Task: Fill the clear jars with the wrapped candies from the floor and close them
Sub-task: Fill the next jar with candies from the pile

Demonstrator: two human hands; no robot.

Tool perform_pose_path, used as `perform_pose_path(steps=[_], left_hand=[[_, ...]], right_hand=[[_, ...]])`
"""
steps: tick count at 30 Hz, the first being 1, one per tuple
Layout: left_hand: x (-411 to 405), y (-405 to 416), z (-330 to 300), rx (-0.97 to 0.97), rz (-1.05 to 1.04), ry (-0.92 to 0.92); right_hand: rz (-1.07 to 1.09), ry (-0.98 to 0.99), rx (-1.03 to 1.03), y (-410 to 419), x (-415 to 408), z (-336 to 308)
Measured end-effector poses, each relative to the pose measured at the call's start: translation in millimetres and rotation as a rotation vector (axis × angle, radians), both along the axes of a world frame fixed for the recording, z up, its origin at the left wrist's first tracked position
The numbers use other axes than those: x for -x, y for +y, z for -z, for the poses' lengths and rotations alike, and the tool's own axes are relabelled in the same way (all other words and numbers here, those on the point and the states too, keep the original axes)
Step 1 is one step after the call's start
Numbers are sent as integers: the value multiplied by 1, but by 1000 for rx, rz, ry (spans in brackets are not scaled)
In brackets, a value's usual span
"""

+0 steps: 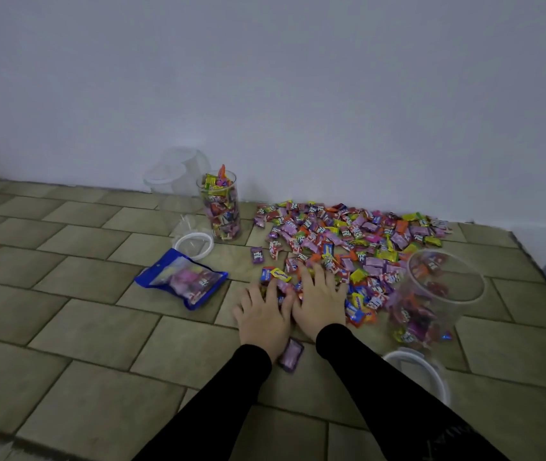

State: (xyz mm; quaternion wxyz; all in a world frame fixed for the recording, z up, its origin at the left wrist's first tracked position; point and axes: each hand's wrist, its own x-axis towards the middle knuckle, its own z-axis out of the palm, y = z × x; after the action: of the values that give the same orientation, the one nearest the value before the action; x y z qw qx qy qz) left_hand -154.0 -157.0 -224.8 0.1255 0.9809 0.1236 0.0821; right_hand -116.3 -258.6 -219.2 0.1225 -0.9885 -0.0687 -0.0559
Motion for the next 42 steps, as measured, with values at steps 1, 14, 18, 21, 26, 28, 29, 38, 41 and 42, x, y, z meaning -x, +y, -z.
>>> perform_pose_path(steps=[1,14,18,21,26,28,29,38,41,42], left_hand=[[-5,2,0,-15,-1,-13],[-54,29,1,-28,169,-103],[-56,30,2,-5,200,-141],[-54,29,3,32,221,-192],[-53,32,3,100,237,-204],[-53,32,0,148,214,-196],[-53,32,-2,171,198,-188],[-33,38,-11,559,255,-311],[-28,37,-12,570,284,-277],[-27,37,-12,576,282,-264]], right_hand=[[-3,-11,19,0,-4,1],[74,-126,-128,1,-37,5],[57,-106,-158,-3,-36,7],[38,-122,-209,-4,-34,6],[50,-147,-344,-5,-29,-2],[57,-109,-406,-5,-29,-6],[60,-98,-434,-5,-28,-9],[9,-124,-655,1,-18,-29],[-8,-97,-725,-2,-11,-44],[-14,-103,-738,-3,-9,-49]])
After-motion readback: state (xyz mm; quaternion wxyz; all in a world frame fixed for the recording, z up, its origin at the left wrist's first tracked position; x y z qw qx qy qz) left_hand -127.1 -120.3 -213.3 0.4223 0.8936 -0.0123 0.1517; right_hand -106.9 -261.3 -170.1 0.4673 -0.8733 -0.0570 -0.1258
